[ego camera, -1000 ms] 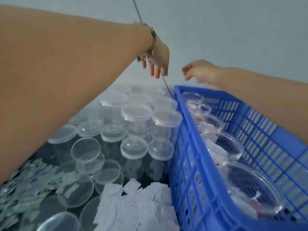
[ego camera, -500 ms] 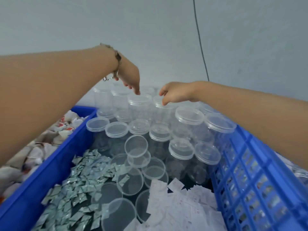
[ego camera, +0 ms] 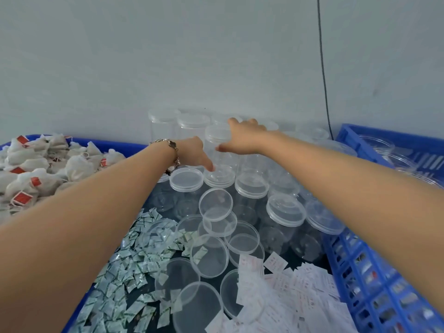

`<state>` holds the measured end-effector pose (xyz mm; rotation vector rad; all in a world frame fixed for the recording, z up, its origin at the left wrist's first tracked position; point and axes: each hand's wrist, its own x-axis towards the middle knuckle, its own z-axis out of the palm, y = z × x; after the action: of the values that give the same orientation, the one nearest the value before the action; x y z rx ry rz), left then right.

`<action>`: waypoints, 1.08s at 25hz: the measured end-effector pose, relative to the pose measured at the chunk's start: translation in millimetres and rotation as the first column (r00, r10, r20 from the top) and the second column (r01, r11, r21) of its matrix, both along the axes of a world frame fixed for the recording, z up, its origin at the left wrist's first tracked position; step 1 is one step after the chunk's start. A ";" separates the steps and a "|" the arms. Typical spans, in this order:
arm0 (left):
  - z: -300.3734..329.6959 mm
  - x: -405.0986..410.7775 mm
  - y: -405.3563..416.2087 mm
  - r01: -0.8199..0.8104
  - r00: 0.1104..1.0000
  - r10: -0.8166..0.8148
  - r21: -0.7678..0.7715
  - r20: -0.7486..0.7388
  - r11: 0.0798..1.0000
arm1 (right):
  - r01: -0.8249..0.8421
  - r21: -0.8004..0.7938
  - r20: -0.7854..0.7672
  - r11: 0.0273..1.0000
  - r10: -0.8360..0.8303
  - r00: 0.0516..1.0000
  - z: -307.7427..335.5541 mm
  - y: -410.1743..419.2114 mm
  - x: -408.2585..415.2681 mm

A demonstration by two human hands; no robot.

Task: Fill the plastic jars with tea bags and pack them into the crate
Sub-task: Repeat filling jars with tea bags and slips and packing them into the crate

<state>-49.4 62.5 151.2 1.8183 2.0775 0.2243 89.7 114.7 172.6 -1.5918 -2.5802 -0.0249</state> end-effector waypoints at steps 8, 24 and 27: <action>2.4 5.4 -7.3 -0.019 0.995 0.008 0.111 0.101 0.994 | 0.000 -0.038 -0.290 0.999 -0.011 0.957 6.5 -25.0 5.5; -21.3 48.6 -186.3 -0.259 0.931 0.090 0.469 0.353 0.844 | 0.053 0.108 -0.816 0.993 0.058 0.575 -34.3 -215.7 46.4; -57.1 60.0 -216.6 -0.225 0.942 0.092 0.406 0.321 0.886 | 0.036 -0.005 -0.748 0.999 -0.027 0.663 -51.5 -235.3 63.4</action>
<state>10.5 -154.1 94.1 1.7035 2.0722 1.0218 153.2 -120.6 121.1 -1.2538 -1.8798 0.5115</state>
